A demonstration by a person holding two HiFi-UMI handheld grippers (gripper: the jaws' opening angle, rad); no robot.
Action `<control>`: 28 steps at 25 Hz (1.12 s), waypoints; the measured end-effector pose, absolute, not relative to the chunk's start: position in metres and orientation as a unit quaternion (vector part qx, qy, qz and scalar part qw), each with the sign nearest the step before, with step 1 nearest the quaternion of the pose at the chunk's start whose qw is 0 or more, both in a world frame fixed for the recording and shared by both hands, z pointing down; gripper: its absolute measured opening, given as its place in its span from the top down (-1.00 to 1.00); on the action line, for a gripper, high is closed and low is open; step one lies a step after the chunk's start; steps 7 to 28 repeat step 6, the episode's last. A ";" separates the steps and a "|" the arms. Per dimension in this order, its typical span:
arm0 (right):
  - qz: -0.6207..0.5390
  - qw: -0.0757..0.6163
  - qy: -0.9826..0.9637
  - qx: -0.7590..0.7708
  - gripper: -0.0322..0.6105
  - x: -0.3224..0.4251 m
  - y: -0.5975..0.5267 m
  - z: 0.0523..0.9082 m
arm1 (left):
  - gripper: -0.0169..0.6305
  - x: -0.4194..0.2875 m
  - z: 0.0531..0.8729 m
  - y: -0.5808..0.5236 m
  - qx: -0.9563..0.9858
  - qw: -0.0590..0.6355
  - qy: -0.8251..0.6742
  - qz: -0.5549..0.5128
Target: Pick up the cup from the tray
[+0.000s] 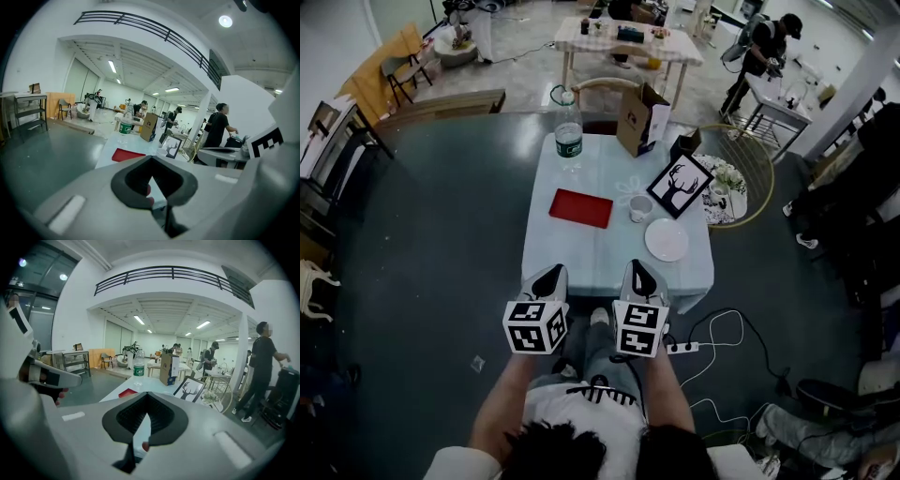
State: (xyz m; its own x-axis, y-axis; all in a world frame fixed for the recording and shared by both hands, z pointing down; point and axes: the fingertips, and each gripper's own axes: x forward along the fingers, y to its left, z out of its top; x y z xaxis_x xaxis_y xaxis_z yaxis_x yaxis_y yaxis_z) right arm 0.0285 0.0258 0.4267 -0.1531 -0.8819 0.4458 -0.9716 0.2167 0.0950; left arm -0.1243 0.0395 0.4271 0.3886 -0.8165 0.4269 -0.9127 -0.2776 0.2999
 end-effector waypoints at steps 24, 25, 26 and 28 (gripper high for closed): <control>0.112 0.212 -0.751 0.615 0.82 0.032 0.040 0.431 | 0.95 -0.117 0.434 0.053 0.797 0.258 -0.537 0.101; 0.112 0.212 -0.751 0.615 0.82 0.032 0.040 0.431 | 0.95 -0.117 0.434 0.053 0.797 0.258 -0.537 0.101; 0.112 0.212 -0.751 0.615 0.82 0.032 0.040 0.431 | 0.95 -0.117 0.434 0.053 0.797 0.258 -0.537 0.101; 0.112 0.212 -0.751 0.615 0.82 0.032 0.040 0.431 | 0.95 -0.117 0.434 0.053 0.797 0.258 -0.537 0.101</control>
